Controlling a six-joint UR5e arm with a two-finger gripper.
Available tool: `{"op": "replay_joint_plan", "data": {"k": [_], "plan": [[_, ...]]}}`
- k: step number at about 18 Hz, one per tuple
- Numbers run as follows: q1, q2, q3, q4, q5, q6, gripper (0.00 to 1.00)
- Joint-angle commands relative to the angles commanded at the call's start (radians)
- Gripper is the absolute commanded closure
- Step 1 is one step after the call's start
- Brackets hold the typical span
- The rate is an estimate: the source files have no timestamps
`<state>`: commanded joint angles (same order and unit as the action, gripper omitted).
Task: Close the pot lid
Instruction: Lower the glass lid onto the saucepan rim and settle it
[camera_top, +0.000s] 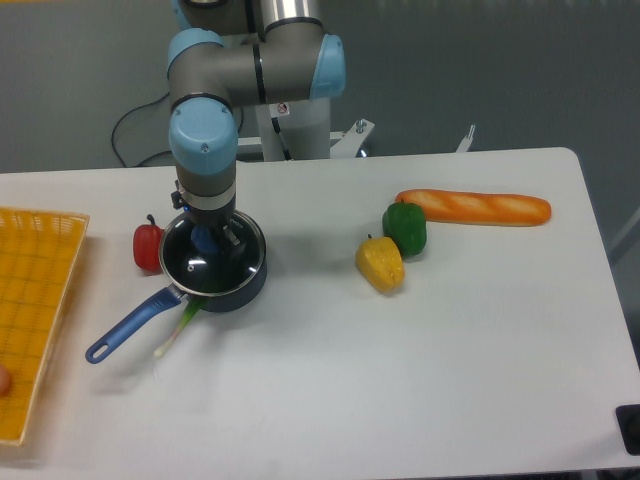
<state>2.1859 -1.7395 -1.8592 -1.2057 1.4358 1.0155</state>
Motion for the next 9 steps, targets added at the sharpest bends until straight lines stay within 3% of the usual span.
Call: {"op": "replay_joint_plan", "data": {"k": [9], "plan": [[-0.002, 0.000, -0.012, -0.002, 0.000, 0.000, 0.51]]}}
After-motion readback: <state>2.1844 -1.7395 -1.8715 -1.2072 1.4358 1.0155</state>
